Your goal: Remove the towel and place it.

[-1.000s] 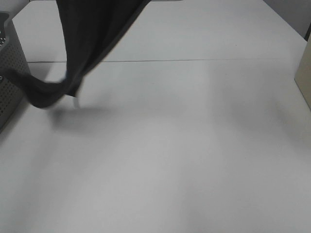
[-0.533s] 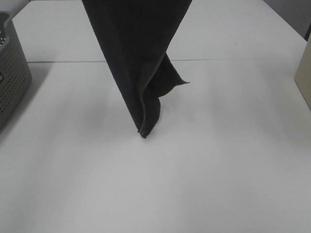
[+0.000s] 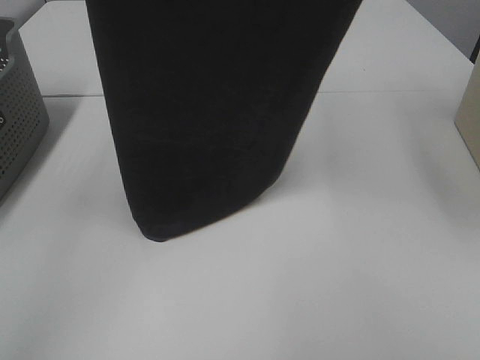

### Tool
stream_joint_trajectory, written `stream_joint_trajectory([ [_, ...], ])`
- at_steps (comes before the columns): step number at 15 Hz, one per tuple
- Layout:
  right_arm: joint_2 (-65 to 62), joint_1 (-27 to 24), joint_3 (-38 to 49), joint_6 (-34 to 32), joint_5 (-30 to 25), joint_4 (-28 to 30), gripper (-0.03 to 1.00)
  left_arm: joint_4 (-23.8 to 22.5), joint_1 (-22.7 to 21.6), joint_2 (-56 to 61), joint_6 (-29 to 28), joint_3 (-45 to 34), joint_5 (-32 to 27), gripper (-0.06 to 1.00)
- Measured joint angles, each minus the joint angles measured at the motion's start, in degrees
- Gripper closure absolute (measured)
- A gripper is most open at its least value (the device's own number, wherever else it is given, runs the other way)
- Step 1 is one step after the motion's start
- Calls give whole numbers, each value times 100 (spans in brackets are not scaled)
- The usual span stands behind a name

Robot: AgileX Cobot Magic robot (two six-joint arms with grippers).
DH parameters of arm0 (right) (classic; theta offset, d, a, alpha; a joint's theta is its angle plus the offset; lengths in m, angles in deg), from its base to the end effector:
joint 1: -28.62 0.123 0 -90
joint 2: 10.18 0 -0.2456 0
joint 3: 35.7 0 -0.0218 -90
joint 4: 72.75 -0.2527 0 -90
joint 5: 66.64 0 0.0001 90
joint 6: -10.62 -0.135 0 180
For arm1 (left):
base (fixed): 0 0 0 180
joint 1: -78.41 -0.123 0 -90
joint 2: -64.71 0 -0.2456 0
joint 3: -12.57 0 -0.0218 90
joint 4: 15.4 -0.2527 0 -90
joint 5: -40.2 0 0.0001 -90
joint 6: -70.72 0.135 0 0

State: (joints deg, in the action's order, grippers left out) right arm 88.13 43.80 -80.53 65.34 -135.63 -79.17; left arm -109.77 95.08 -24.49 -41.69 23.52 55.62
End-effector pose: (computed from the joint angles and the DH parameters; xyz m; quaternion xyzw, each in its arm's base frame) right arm 0.3235 0.1024 0.4620 -0.5076 0.7131 -0.1103 0.4709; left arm 0.3418 -0.1396 0.4652 0.0962 0.6344 -0.3080 0.7024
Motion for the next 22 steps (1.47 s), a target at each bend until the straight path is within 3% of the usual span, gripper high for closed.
stream_joint_trajectory([
  [9,6,40,-235,-470,458,183,96,-103,29,-34,-143,-166,-315,94],
  [13,6,52,-235,-728,1432,155,96,-103,29,-69,97,407,-384,94],
  [22,-138,57,-241,-745,1719,103,96,-92,34,-138,212,521,-401,94],
])
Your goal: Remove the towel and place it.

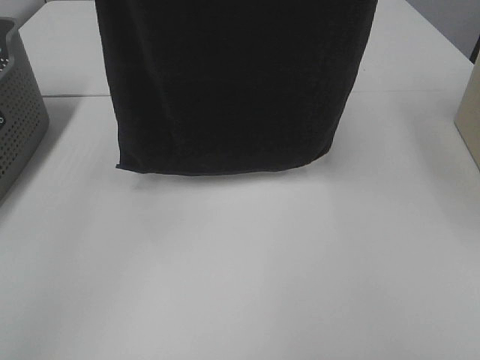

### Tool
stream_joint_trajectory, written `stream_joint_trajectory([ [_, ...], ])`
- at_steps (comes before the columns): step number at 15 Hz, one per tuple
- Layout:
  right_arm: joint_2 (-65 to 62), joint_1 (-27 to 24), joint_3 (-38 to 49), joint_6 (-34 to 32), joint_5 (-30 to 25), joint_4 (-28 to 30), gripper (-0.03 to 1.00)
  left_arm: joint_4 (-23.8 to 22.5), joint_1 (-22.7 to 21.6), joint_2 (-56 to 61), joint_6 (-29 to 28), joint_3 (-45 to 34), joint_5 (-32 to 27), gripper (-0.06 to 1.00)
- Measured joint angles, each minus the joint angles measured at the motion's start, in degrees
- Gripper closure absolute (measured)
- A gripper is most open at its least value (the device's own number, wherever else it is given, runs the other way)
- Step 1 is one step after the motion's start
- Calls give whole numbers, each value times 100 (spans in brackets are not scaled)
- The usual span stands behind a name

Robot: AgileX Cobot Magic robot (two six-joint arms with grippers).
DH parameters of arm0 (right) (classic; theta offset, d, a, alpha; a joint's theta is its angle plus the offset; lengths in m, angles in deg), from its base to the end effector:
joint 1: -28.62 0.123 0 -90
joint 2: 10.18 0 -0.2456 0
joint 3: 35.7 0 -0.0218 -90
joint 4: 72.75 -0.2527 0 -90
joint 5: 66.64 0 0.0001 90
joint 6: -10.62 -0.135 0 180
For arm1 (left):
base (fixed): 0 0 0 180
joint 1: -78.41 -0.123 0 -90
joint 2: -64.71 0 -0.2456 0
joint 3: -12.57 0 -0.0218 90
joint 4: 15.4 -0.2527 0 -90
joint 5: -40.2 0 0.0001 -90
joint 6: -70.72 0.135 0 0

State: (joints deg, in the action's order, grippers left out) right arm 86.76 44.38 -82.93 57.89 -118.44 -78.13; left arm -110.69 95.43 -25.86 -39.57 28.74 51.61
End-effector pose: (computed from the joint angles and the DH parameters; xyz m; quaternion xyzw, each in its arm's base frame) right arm 0.3248 0.1020 0.5202 -0.4051 0.6590 -0.1264 0.6209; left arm 0.3442 -0.1331 0.4908 0.0896 0.6074 -0.2746 0.7400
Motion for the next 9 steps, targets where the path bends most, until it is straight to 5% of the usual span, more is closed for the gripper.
stream_joint_trajectory([
  [6,676,-6,-11,-23,1220,304,96,6,-195,-1117,46,819,-149,94],
  [9,1346,-80,-258,-29,2252,384,96,17,-533,-2298,29,2452,275,94],
])
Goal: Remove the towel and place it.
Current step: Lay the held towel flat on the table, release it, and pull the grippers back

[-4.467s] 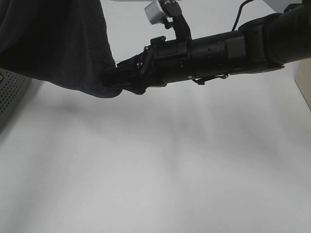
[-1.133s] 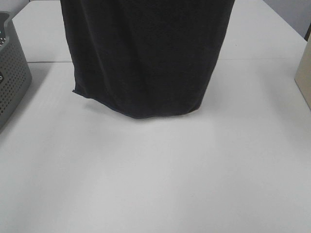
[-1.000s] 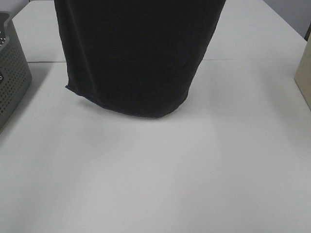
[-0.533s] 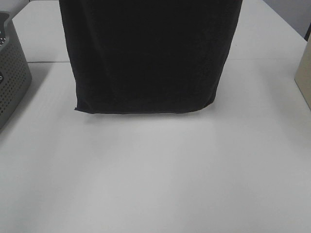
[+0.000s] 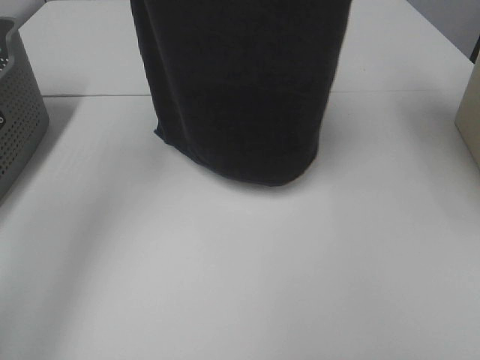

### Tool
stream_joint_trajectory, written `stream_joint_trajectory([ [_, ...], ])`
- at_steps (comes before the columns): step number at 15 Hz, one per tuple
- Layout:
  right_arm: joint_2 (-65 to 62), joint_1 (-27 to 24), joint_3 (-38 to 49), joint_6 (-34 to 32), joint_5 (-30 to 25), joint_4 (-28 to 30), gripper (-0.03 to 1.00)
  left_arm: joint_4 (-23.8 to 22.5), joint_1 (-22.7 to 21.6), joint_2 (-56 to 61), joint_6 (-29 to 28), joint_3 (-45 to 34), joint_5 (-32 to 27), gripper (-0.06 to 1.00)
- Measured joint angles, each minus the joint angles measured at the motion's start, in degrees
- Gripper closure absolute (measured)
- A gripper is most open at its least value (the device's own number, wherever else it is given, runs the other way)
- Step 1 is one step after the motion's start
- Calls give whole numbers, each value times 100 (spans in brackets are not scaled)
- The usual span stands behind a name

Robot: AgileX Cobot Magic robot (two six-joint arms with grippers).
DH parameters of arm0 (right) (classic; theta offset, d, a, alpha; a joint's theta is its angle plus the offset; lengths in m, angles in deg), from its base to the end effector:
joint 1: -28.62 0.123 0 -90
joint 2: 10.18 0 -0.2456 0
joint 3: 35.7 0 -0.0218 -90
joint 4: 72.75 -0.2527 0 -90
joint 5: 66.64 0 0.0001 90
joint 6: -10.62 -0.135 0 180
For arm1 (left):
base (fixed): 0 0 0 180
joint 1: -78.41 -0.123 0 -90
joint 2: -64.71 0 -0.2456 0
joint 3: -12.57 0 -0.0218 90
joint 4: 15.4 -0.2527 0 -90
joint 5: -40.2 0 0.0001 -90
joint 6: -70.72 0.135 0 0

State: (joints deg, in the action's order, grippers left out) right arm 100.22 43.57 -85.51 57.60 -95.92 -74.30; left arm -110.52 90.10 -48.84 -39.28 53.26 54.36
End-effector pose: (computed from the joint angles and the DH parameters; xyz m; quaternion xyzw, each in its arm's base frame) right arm 0.4150 0.1127 0.4965 -0.3602 0.6075 -0.1828 0.6840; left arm 0.4430 -0.1251 0.4792 0.0821 0.6007 -0.2529 0.7540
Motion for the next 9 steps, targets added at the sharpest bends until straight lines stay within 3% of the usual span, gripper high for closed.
stream_joint_trajectory([
  [2,630,-178,-980,0,241,-298,96,0,-120,-590,-17,911,258,94],
  [4,1112,-241,-2194,11,-109,-613,96,-46,-241,-877,-23,1547,573,94],
  [6,1129,-281,-2739,11,-1209,-957,96,-286,-390,-791,29,1553,1106,94],
  [7,1037,-315,-2790,11,-2045,-1083,96,-350,-470,-613,92,1255,1467,94],
  [9,894,-372,-2429,-109,-3827,-1140,96,-361,-470,-86,625,-172,1599,94],
])
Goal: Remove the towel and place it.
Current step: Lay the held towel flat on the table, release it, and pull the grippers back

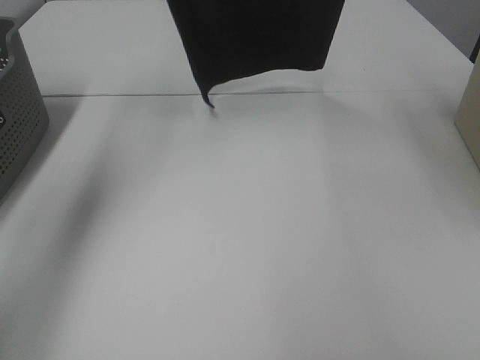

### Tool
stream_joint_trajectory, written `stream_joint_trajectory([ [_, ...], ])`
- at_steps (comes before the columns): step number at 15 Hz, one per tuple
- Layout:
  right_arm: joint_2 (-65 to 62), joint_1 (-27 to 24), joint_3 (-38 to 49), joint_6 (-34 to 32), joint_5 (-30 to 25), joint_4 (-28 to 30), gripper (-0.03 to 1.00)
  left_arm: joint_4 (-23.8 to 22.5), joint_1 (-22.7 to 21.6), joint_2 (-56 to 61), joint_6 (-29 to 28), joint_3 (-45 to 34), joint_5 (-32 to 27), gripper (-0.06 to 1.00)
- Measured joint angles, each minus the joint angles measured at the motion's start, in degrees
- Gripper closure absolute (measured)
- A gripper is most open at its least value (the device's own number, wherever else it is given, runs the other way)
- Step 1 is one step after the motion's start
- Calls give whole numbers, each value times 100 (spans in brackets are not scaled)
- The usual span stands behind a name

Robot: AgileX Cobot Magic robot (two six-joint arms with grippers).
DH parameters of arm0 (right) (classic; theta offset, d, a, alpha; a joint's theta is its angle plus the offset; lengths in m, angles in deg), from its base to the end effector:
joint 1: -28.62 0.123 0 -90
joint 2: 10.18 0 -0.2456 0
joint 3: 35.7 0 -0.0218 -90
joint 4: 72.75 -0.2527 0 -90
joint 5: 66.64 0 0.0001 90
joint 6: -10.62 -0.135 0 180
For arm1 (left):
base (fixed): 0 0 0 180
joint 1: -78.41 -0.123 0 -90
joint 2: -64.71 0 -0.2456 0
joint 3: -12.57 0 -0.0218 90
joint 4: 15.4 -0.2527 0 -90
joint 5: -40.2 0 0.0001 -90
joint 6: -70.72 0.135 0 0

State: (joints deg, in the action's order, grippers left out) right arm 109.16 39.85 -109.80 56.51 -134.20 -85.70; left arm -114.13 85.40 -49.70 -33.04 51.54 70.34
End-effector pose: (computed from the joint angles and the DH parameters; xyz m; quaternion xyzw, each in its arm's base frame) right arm 0.3934 0.1066 0.4804 -0.4148 0.7165 -0.0582 0.5579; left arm 0.4447 -0.1219 0.4507 0.2139 0.6184 -0.2338 0.7191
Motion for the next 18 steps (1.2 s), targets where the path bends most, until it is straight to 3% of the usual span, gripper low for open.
stream_joint_trajectory([
  [1,-189,0,710,-115,-183,69,96,739,143,733,1507,-2063,-304,94],
  [4,-1346,11,3140,-63,-206,-63,96,3804,218,2172,4601,-5174,11,94],
  [5,-1977,52,4303,-57,109,-115,96,4538,252,2561,5283,-5884,241,94],
  [6,-2590,63,5386,-57,785,-235,96,4893,269,2922,5621,-6515,435,94],
  [7,-3191,63,6429,-52,1404,-350,96,4950,269,3214,5684,-6944,596,94],
  [8,-3770,63,7471,-40,1971,-424,96,4773,275,3501,5535,-7294,699,94],
  [10,-4612,74,8973,-74,2607,-447,96,3741,281,3913,4555,-7683,808,94],
  [11,-4761,74,9202,-115,2704,-447,96,3312,281,3994,4160,-7758,842,94],
  [14,-5644,74,10141,-344,2681,-458,96,693,281,4549,1289,-7901,1054,94],
  [15,-5970,74,10290,-367,2240,-579,96,172,281,5225,132,-8170,1100,94],
  [18,-5987,74,10290,-378,1558,-710,96,92,281,5695,-710,-8738,1049,94],
])
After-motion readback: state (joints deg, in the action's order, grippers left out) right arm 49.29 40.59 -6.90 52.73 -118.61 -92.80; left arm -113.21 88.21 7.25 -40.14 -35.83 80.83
